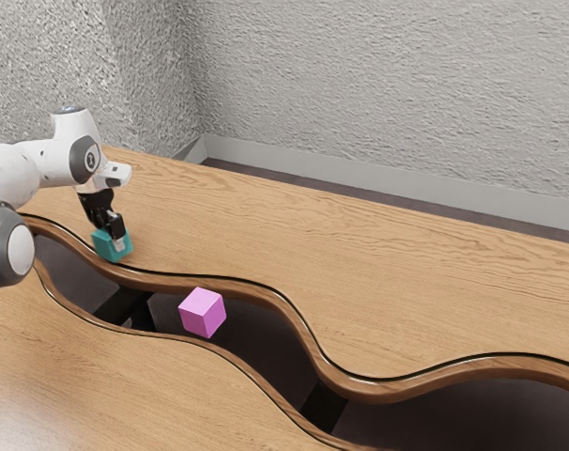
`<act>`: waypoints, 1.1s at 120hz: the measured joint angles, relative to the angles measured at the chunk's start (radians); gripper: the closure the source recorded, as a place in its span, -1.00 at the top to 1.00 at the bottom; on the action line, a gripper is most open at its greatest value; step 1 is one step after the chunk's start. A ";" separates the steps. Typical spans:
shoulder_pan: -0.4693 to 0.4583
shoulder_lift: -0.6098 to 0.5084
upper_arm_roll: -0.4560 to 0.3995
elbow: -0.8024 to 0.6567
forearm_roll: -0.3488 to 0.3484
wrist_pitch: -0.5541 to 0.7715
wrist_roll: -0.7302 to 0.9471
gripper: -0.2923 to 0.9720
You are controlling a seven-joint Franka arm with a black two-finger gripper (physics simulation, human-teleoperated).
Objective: Pick up the blue block with one arm, and put the blue block on the pink block with one arm
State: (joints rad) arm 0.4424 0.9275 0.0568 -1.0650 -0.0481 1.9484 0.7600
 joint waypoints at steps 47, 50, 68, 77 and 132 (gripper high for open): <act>-0.008 -0.111 0.002 -0.075 0.001 -0.035 -0.010 -0.01; -0.015 -0.138 0.002 -0.106 0.001 -0.038 -0.014 -0.01; -0.118 -0.370 -0.027 -0.386 -0.008 -0.024 -0.054 -0.03; -0.131 -0.503 -0.096 -0.561 -0.007 0.007 -0.088 -0.04; -0.134 -0.661 -0.312 -0.894 0.062 0.205 -0.560 -0.07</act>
State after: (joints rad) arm 0.3086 0.2668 -0.2552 -1.9585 0.0138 2.1538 0.2004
